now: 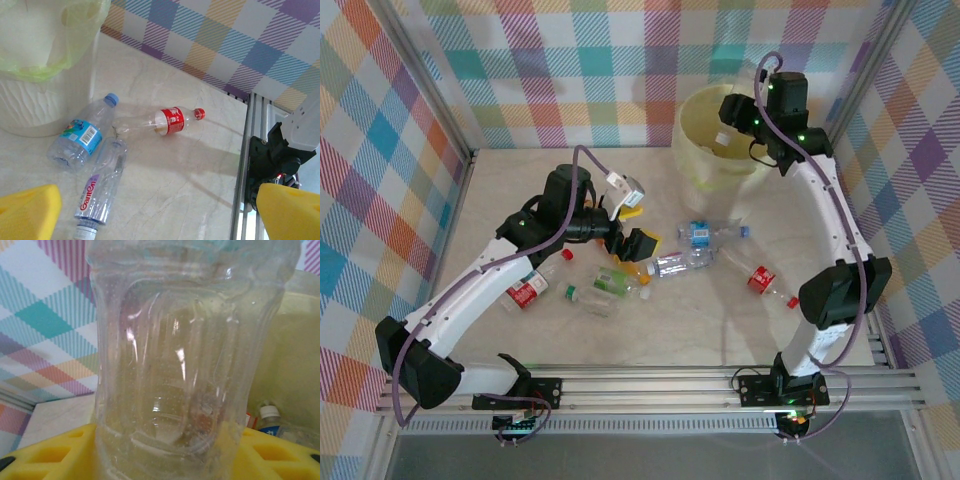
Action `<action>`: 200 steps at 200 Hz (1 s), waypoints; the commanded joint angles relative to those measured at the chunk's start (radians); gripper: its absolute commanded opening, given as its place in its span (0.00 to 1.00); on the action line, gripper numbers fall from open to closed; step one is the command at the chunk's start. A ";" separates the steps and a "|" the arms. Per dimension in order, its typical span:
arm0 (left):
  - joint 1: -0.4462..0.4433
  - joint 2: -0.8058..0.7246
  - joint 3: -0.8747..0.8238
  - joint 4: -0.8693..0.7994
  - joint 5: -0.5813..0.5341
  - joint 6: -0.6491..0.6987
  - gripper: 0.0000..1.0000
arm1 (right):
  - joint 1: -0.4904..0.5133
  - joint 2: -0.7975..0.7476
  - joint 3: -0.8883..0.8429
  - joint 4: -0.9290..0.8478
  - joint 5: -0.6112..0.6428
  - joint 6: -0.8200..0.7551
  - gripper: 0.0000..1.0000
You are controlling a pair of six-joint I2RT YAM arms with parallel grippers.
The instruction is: Put the plastic bottles in the bin
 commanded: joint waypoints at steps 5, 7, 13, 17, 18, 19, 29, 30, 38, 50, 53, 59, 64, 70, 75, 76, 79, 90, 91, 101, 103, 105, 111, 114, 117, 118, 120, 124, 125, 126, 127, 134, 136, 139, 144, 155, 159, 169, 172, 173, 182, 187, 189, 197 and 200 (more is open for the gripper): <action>-0.019 0.002 -0.009 -0.017 -0.015 0.016 1.00 | -0.005 0.037 0.047 -0.098 0.053 -0.043 0.59; -0.019 0.002 -0.008 -0.018 -0.016 0.016 1.00 | -0.006 0.038 0.047 -0.103 0.056 -0.044 0.59; -0.020 0.002 -0.009 -0.019 -0.015 0.016 1.00 | -0.007 0.042 0.047 -0.116 0.062 -0.048 0.60; -0.021 0.003 -0.009 -0.019 -0.015 0.016 1.00 | -0.007 0.044 0.044 -0.120 0.065 -0.050 0.60; -0.022 0.003 -0.009 -0.019 -0.015 0.016 1.00 | -0.007 0.044 0.044 -0.121 0.067 -0.050 0.60; -0.022 0.003 -0.009 -0.019 -0.016 0.016 1.00 | -0.007 0.044 0.043 -0.123 0.066 -0.051 0.60; -0.025 0.004 -0.007 -0.021 -0.017 0.015 1.00 | -0.007 0.047 0.040 -0.137 0.074 -0.056 0.60; -0.025 0.005 -0.008 -0.022 -0.017 0.016 1.00 | -0.007 0.047 0.040 -0.139 0.075 -0.056 0.60; -0.027 0.005 -0.008 -0.025 -0.018 0.018 1.00 | -0.007 0.048 0.039 -0.151 0.081 -0.056 0.60; -0.032 0.003 -0.008 -0.028 -0.026 0.024 1.00 | -0.007 0.050 0.039 -0.166 0.088 -0.058 0.60; -0.033 0.001 -0.008 -0.030 -0.028 0.024 1.00 | -0.007 0.051 0.040 -0.170 0.090 -0.059 0.61; -0.036 0.001 -0.007 -0.030 -0.030 0.025 1.00 | -0.006 0.051 0.041 -0.178 0.096 -0.060 0.61; -0.037 0.000 -0.008 -0.032 -0.032 0.025 1.00 | -0.007 0.051 0.042 -0.186 0.102 -0.060 0.62; -0.038 0.000 -0.008 -0.033 -0.034 0.028 1.00 | -0.008 0.051 0.042 -0.193 0.110 -0.059 0.64; -0.039 0.000 -0.008 -0.032 -0.034 0.028 1.00 | -0.008 0.052 0.041 -0.200 0.116 -0.059 0.65; -0.040 0.000 -0.009 -0.032 -0.035 0.027 1.00 | -0.008 0.052 0.041 -0.202 0.116 -0.060 0.66; -0.039 -0.002 -0.009 -0.032 -0.036 0.028 1.00 | -0.007 0.051 0.042 -0.205 0.120 -0.059 0.67; -0.043 -0.003 -0.009 -0.034 -0.035 0.030 1.00 | -0.008 0.049 0.040 -0.215 0.126 -0.061 0.72; -0.043 -0.003 -0.010 -0.035 -0.036 0.031 1.00 | -0.008 0.050 0.040 -0.216 0.127 -0.061 0.72; -0.046 -0.002 -0.008 -0.036 -0.036 0.031 1.00 | -0.008 0.045 0.036 -0.217 0.128 -0.064 0.73; -0.046 -0.003 -0.009 -0.035 -0.036 0.033 1.00 | -0.008 0.044 0.035 -0.217 0.128 -0.065 0.74; -0.046 -0.004 -0.010 -0.036 -0.035 0.034 1.00 | -0.008 0.042 0.034 -0.215 0.130 -0.066 0.74; -0.048 -0.006 -0.009 -0.037 -0.035 0.034 1.00 | -0.008 0.040 0.032 -0.215 0.132 -0.066 0.75; -0.049 -0.005 -0.009 -0.037 -0.036 0.036 1.00 | -0.008 0.037 0.032 -0.215 0.135 -0.066 0.75; -0.049 -0.005 -0.010 -0.037 -0.036 0.036 1.00 | -0.008 0.035 0.032 -0.216 0.135 -0.067 0.75; -0.049 -0.006 -0.010 -0.037 -0.036 0.036 1.00 | -0.008 0.035 0.032 -0.216 0.135 -0.067 0.75; -0.049 -0.006 -0.009 -0.037 -0.035 0.037 1.00 | -0.008 0.034 0.032 -0.216 0.135 -0.068 0.76; -0.050 -0.009 -0.010 -0.036 -0.036 0.036 1.00 | -0.008 0.030 0.032 -0.215 0.136 -0.069 0.76; -0.050 -0.009 -0.011 -0.036 -0.036 0.036 1.00 | -0.008 0.029 0.032 -0.216 0.136 -0.070 0.76; -0.050 -0.010 -0.010 -0.035 -0.035 0.037 1.00 | -0.008 0.027 0.032 -0.215 0.136 -0.070 0.76; -0.050 -0.011 -0.011 -0.035 -0.034 0.036 1.00 | -0.008 0.027 0.032 -0.214 0.136 -0.071 0.76; -0.051 -0.012 -0.012 -0.034 -0.036 0.039 1.00 | -0.008 0.022 0.035 -0.213 0.137 -0.074 0.77; -0.050 -0.013 -0.012 -0.034 -0.035 0.039 1.00 | -0.008 0.022 0.037 -0.214 0.137 -0.074 0.77; -0.051 -0.015 -0.012 -0.033 -0.036 0.038 1.00 | -0.008 0.021 0.039 -0.214 0.139 -0.077 0.78; -0.051 -0.017 -0.013 -0.032 -0.036 0.038 1.00 | -0.008 0.018 0.044 -0.216 0.139 -0.080 0.78; -0.051 -0.020 -0.015 -0.031 -0.037 0.038 1.00 | -0.008 0.013 0.056 -0.220 0.139 -0.086 0.78; -0.051 -0.022 -0.016 -0.031 -0.037 0.039 1.00 | -0.008 0.011 0.058 -0.221 0.138 -0.089 0.78; -0.051 -0.023 -0.016 -0.032 -0.037 0.040 1.00 | -0.008 -0.001 0.057 -0.214 0.130 -0.096 0.78; -0.051 -0.024 -0.015 -0.030 -0.036 0.040 1.00 | -0.008 -0.006 0.055 -0.210 0.126 -0.099 0.78; -0.051 -0.024 -0.016 -0.030 -0.037 0.040 1.00 | -0.008 -0.007 0.054 -0.209 0.124 -0.101 0.78; -0.051 -0.026 -0.015 -0.032 -0.036 0.040 1.00 | -0.008 -0.023 0.045 -0.196 0.104 -0.111 0.79; -0.051 -0.028 -0.015 -0.029 -0.035 0.040 1.00 | -0.008 -0.035 0.032 -0.184 0.088 -0.122 0.80; -0.051 -0.030 -0.016 -0.029 -0.035 0.040 1.00 | -0.008 -0.041 0.025 -0.175 0.078 -0.127 0.80; -0.051 -0.033 -0.016 -0.028 -0.036 0.039 1.00 | -0.008 -0.067 -0.011 -0.137 0.042 -0.148 0.82; -0.051 -0.034 -0.016 -0.029 -0.037 0.039 1.00 | -0.008 -0.080 -0.023 -0.122 0.032 -0.153 0.82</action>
